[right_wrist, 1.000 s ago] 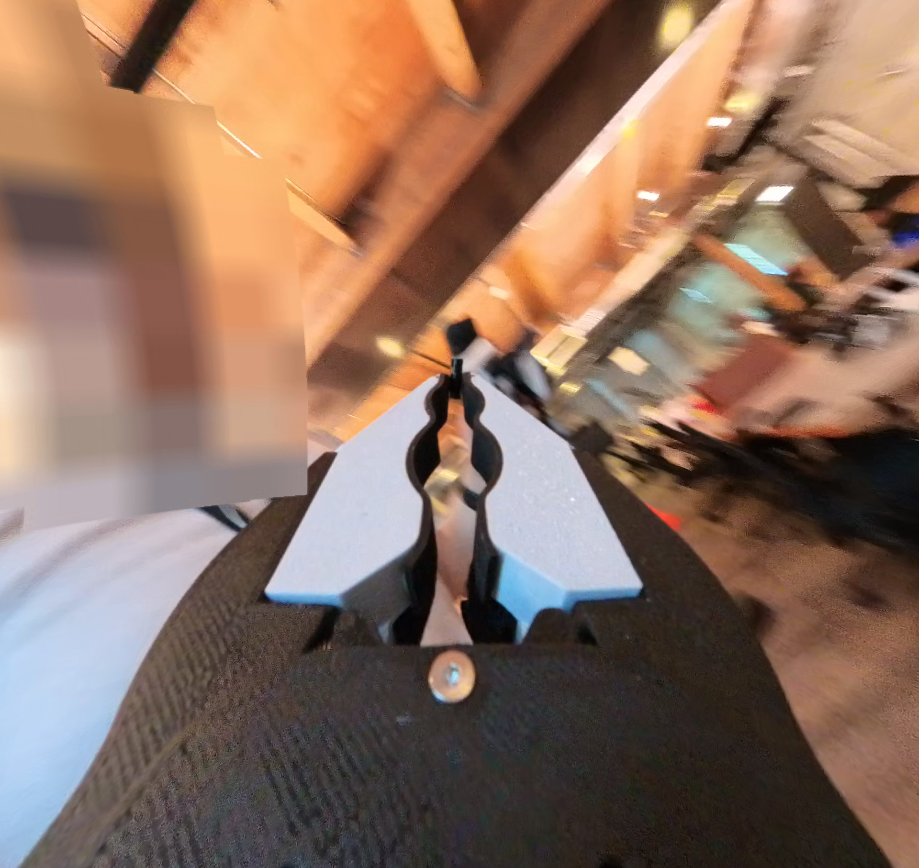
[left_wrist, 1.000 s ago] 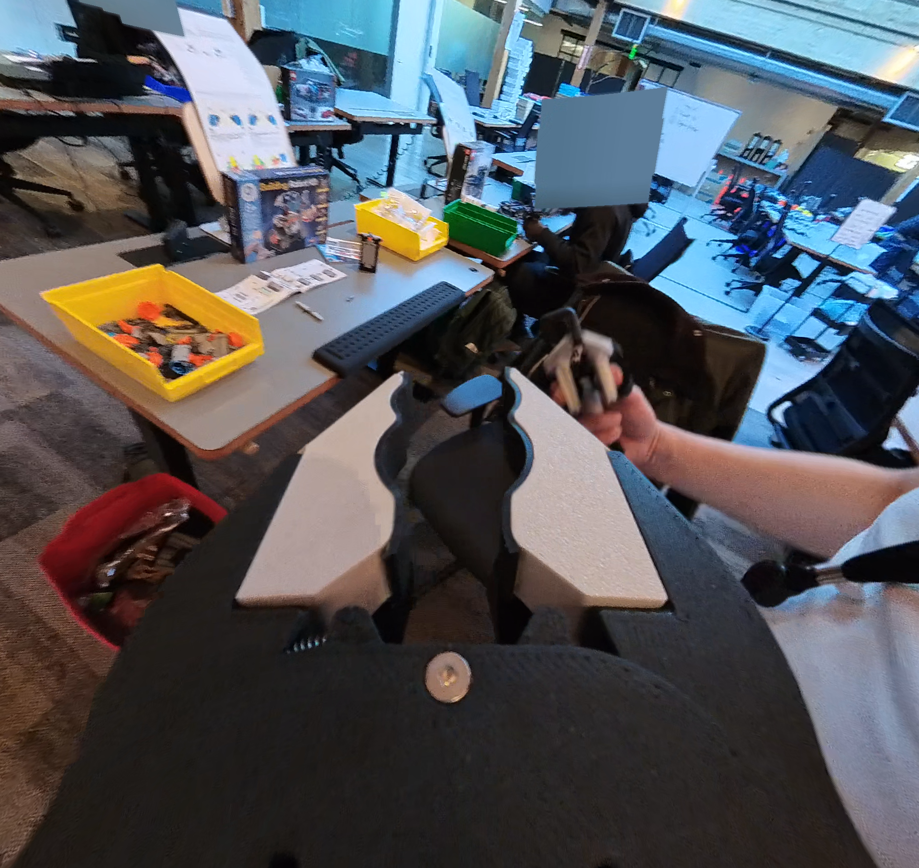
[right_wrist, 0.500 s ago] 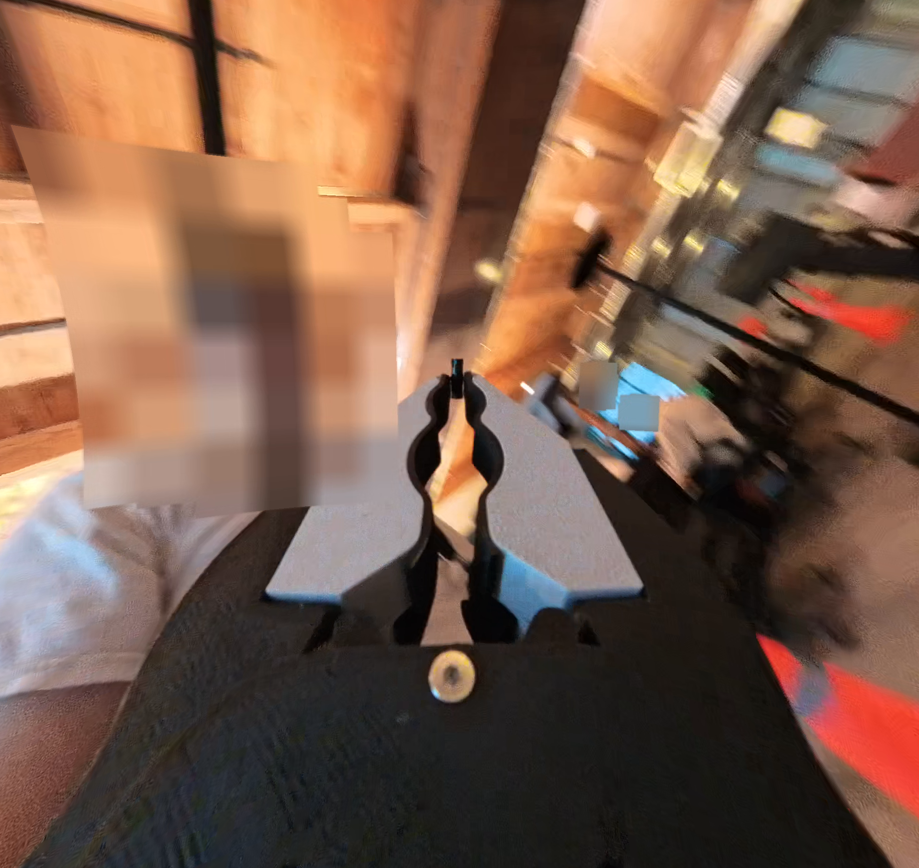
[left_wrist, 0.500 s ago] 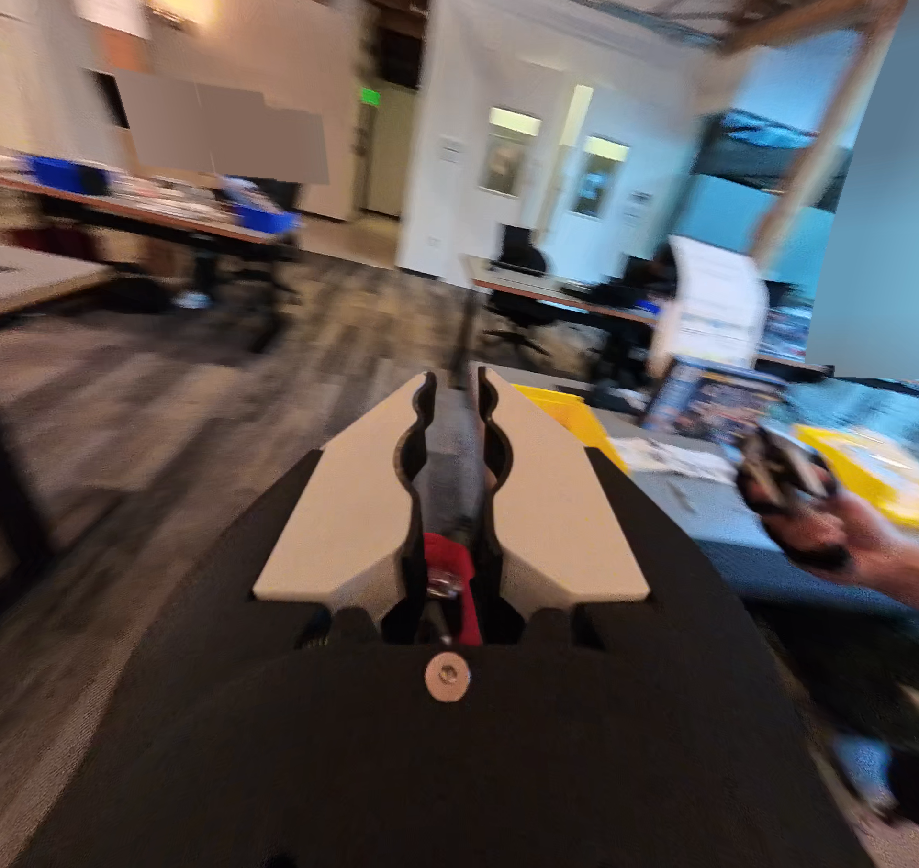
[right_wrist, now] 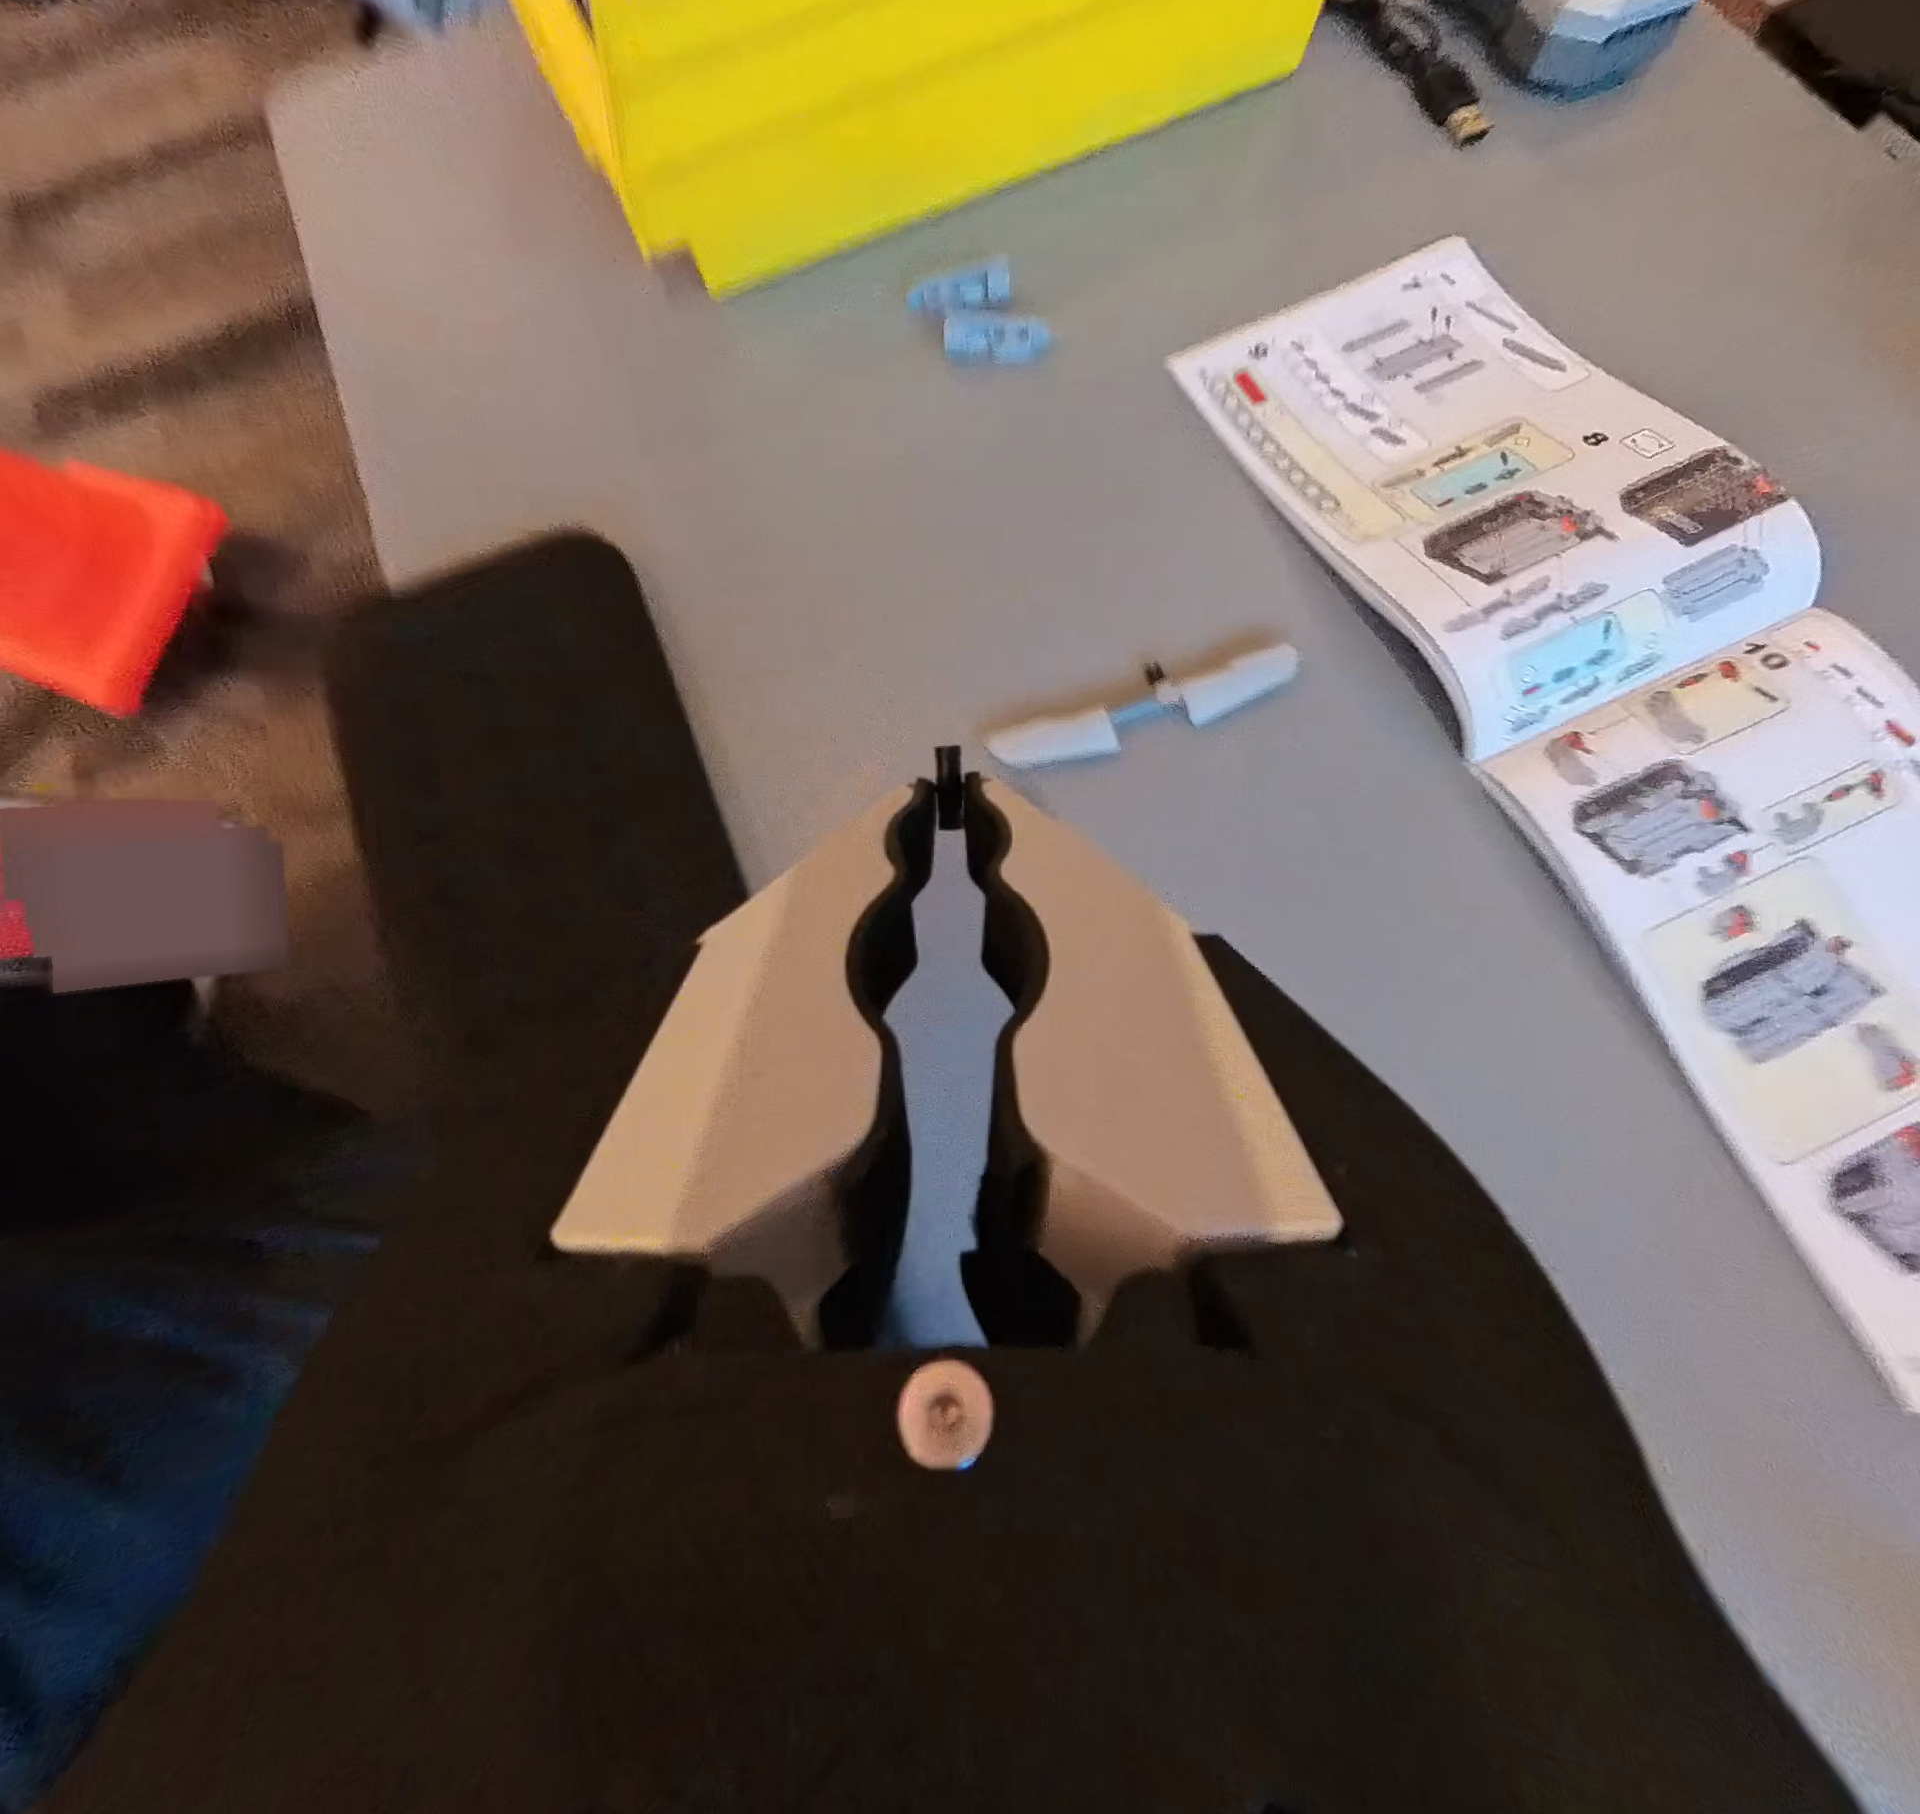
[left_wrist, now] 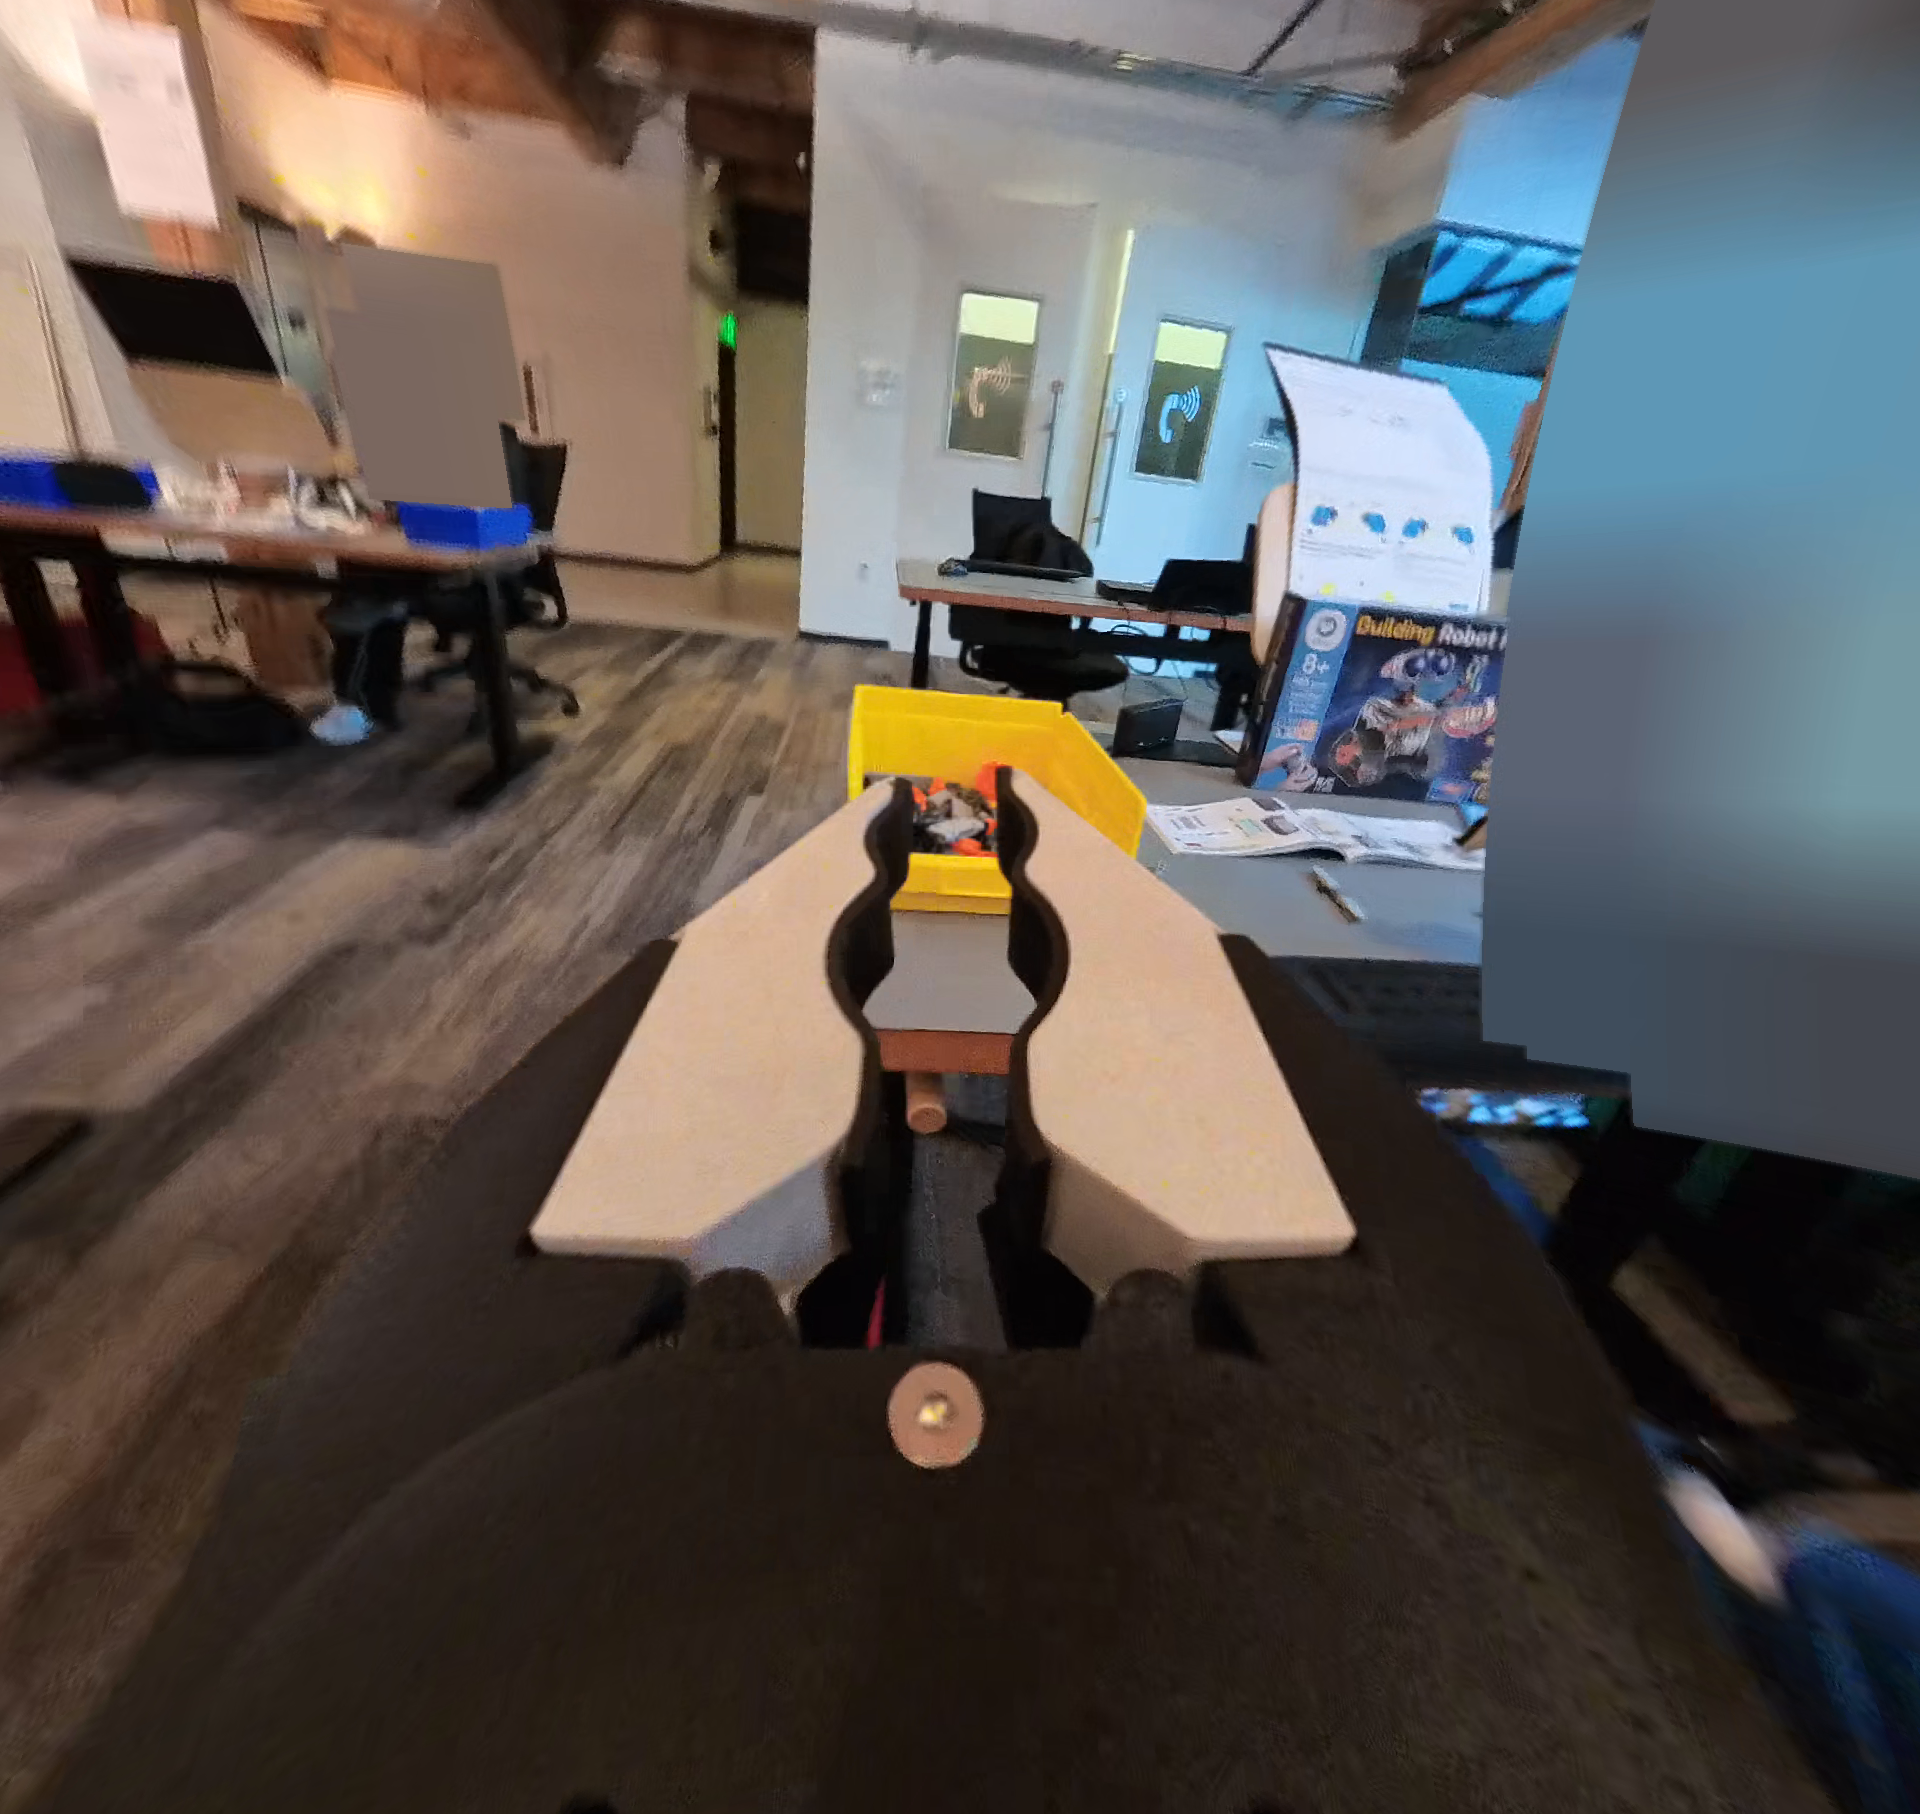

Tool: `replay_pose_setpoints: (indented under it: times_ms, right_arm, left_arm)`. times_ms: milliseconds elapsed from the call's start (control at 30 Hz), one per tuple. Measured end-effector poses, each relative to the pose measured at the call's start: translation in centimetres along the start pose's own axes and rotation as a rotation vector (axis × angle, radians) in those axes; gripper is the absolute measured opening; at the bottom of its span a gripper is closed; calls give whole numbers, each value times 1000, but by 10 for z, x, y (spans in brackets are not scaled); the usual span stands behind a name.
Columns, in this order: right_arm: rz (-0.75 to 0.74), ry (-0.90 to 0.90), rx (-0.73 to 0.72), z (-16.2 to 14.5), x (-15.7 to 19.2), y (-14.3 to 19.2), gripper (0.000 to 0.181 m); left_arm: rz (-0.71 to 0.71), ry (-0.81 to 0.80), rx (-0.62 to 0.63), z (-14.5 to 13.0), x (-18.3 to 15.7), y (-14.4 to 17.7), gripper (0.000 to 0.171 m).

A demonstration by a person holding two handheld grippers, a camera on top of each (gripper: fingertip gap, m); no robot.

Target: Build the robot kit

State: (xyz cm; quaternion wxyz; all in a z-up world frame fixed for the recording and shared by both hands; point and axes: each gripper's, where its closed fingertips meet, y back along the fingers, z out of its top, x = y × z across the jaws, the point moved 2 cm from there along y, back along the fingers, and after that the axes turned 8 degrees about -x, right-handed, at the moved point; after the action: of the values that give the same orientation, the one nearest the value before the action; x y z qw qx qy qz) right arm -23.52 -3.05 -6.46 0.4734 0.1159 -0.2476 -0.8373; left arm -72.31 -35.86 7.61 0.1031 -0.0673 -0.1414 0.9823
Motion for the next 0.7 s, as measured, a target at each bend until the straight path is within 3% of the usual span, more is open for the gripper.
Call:
replay_pose_setpoints:
  times_ms: [100, 200, 300, 400, 567, 667, 700]
  right_arm:
    - [73, 161, 180, -42, -14, 4, 4]
    - [86, 247, 250, -75, -13, 13, 4]
    - [139, 225, 230, -79, 8, 20, 4]
    - [83, 336, 280, -86, 7, 22, 4]
    - [77, 230, 304, -94, -8, 9, 4]
    - [102, 266, 291, -96, -17, -2, 4]
    - [104, 255, 253, -92, -19, -6, 12]
  left_arm:
    - [-46, -71, -2, -2, -64, -6, 18]
    - [-113, 60, 26, -1, -141, -20, 22]
    - [-285, 243, 91, -2, -222, -30, 26]
    - [-391, 265, 114, -4, -279, -31, 26]
    - [-455, 290, 200, -33, -323, -44, 24]
    - [-515, 319, 252, -59, -331, -75, 25]
    - [-517, 298, 259, -71, -329, -92, 25]
